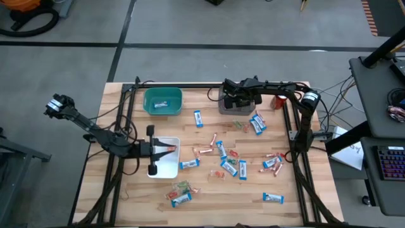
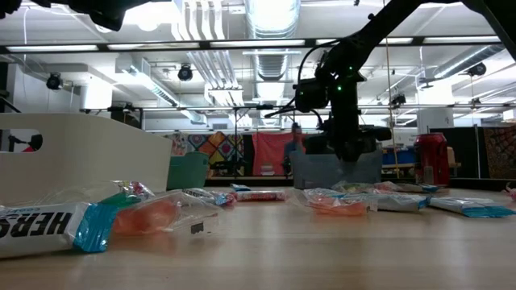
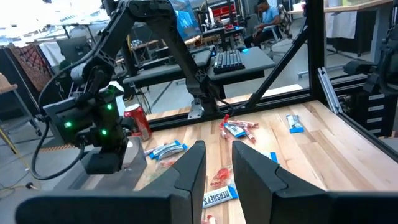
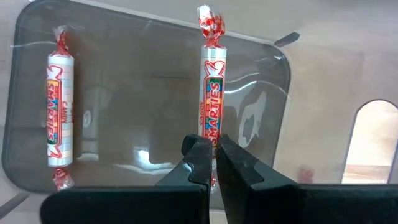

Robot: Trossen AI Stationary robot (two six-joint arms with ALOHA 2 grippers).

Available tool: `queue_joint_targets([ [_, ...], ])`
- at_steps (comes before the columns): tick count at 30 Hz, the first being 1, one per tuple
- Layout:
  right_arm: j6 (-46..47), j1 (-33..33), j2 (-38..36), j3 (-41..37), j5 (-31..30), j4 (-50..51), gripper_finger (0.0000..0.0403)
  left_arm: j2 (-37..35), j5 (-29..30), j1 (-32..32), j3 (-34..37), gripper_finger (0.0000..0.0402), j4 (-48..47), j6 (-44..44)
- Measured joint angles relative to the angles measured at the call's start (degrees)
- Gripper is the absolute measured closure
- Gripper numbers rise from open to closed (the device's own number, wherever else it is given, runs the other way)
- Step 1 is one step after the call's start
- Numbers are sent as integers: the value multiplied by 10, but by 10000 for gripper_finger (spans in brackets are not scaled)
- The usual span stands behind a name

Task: Sort candy
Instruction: Put the transparent candy rolls into the black bin

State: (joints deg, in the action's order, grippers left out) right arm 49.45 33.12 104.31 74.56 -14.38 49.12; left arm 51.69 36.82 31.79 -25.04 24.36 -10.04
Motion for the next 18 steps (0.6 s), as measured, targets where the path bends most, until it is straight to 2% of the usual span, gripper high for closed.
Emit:
queue_joint_targets([
  [18,-29,2,0,0,7,-5,390,10,0,0,0,338,0,30],
])
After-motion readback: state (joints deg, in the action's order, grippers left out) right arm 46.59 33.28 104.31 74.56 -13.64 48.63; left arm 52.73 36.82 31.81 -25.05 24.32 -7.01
